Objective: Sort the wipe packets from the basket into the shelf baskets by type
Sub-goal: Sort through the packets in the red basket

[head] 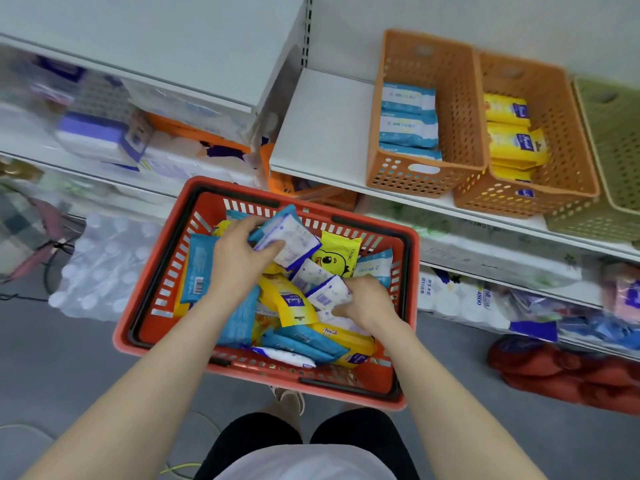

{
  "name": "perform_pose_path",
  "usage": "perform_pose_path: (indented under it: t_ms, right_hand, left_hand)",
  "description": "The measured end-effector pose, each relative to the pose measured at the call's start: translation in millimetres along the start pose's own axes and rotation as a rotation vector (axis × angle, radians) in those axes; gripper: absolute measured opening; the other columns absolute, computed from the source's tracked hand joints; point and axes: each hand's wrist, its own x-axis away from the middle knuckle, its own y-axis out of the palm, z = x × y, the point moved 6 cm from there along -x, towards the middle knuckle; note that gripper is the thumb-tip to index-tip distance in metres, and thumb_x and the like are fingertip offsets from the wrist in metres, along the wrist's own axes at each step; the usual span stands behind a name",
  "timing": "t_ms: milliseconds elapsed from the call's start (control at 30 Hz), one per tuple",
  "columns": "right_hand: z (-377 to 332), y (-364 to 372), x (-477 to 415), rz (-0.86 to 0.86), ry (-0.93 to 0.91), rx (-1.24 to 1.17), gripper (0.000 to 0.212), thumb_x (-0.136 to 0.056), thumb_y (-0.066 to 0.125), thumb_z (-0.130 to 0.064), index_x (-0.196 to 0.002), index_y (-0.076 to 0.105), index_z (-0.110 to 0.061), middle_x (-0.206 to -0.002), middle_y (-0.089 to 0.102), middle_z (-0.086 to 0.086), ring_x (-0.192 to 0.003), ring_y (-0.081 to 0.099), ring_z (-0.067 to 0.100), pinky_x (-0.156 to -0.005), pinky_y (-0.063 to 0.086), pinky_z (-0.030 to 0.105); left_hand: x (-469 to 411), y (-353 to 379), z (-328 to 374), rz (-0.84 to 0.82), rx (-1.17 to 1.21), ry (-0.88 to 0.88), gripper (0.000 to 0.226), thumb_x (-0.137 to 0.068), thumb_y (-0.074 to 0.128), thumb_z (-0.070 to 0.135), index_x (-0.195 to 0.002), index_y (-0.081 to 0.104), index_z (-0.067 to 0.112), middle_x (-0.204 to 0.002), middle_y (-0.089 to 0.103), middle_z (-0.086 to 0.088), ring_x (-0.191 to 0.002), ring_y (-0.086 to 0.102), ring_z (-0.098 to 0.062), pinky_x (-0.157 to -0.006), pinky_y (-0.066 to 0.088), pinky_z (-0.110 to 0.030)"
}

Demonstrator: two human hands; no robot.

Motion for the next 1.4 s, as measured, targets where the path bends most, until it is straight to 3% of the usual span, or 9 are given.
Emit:
perform_pose_path:
  t_ms: [133, 400, 533, 733, 867, 933, 1067, 1233, 1400]
  right_hand:
    - [-3, -31, 23, 0.135, -0.088, -0.158, 0.031, -0.075, 0.079, -0.025, -0.065, 0.050, -0.017, -0.065, 0.050, -0.002, -0.065, 0.047, 0.017, -0.048, 0.027, 0.023]
    - [-2, -102, 49, 0.092, -0.177, -0.496, 0.023, -0.080, 0.076, -0.027, -0.101, 0.066, -0.031, -0.098, 0.074, -0.010, -0.089, 0.070, 0.011, -0.081, 0.057, 0.040]
    - [-5, -131, 66, 0.120, -0.194, -0.755, 0.021, -0.088, 0.070, -0.012, -0.107, 0.066, -0.021, -0.097, 0.076, -0.006, -0.088, 0.073, 0.016, -0.065, 0.057, 0.025]
    - [-19, -132, 64, -0.071, -0.205, -1.112, 0.033, -0.084, 0.069, -0.017, -0.116, 0.063, -0.017, -0.109, 0.074, 0.008, -0.093, 0.072, 0.023, -0.067, 0.057, 0.031]
    - [-33, -109, 42, 0.002, -0.202, -1.066, 0.036, -0.083, 0.074, -0.017, -0.118, 0.063, -0.018, -0.111, 0.073, 0.004, -0.098, 0.071, 0.023, -0.083, 0.057, 0.040]
    - [-36, -99, 35, 0.071, -0.195, -0.991, 0.032, -0.085, 0.076, -0.020, -0.114, 0.064, -0.023, -0.109, 0.074, 0.000, -0.097, 0.072, 0.020, -0.087, 0.057, 0.044]
    - [-38, -88, 30, 0.159, -0.184, -0.893, 0.037, -0.083, 0.075, -0.036, -0.117, 0.063, -0.028, -0.108, 0.073, -0.008, -0.096, 0.070, 0.012, -0.087, 0.057, 0.041]
    - [-27, -92, 33, 0.285, -0.044, -1.007, 0.023, -0.099, 0.050, -0.040, -0.111, 0.065, -0.028, -0.101, 0.072, -0.008, -0.093, 0.069, 0.015, -0.083, 0.055, 0.035]
    - [3, -117, 54, 0.487, -0.061, -1.039, 0.031, -0.089, 0.060, -0.046, -0.087, 0.067, -0.015, -0.093, 0.070, 0.012, -0.085, 0.068, 0.029, -0.077, 0.051, 0.048]
  left_hand:
    - [12, -29, -18, 0.081, 0.316, -0.215, 0.044, -0.073, 0.074, 0.035, -0.114, 0.063, 0.024, -0.101, 0.070, 0.003, -0.088, 0.064, -0.015, -0.077, 0.052, -0.032]
    - [32, -39, -25, 0.188, 0.587, -0.273, 0.029, -0.090, 0.069, 0.013, -0.114, 0.057, 0.021, -0.110, 0.068, -0.004, -0.093, 0.063, -0.016, -0.083, 0.050, -0.032]
    - [32, -44, -20, 0.206, 0.721, -0.337, 0.023, -0.096, 0.057, 0.005, -0.115, 0.053, 0.018, -0.099, 0.065, 0.004, -0.087, 0.062, -0.007, -0.075, 0.050, -0.026]
    - [36, -22, 1, -0.149, 0.597, -0.427, 0.011, -0.101, 0.051, 0.013, -0.111, 0.054, 0.015, -0.118, 0.065, -0.012, -0.100, 0.066, -0.021, -0.075, 0.050, -0.029]
    - [61, 8, 39, -0.642, 0.678, -0.534, 0.060, -0.095, 0.027, 0.068, -0.120, 0.065, 0.028, -0.116, 0.073, 0.002, -0.098, 0.071, -0.010, -0.079, 0.054, -0.027]
    - [69, 15, 47, -0.700, 0.714, -0.557, 0.056, -0.085, 0.046, 0.072, -0.124, 0.062, 0.034, -0.112, 0.074, 0.009, -0.105, 0.069, -0.011, -0.094, 0.050, -0.035]
    - [75, 30, 48, -0.749, 0.713, -0.558, 0.055, -0.073, 0.083, 0.028, -0.124, 0.062, 0.024, -0.112, 0.074, -0.004, -0.105, 0.070, -0.026, -0.102, 0.048, -0.051]
    - [68, 36, 47, -0.617, 0.675, -0.522, 0.083, -0.051, 0.087, 0.028, -0.128, 0.056, 0.024, -0.111, 0.075, -0.001, -0.104, 0.070, -0.027, -0.100, 0.048, -0.056]
    - [53, 24, 53, -0.515, 0.713, -0.456, 0.091, -0.046, 0.087, 0.030, -0.130, 0.055, 0.016, -0.112, 0.074, -0.003, -0.101, 0.071, -0.027, -0.089, 0.054, -0.045]
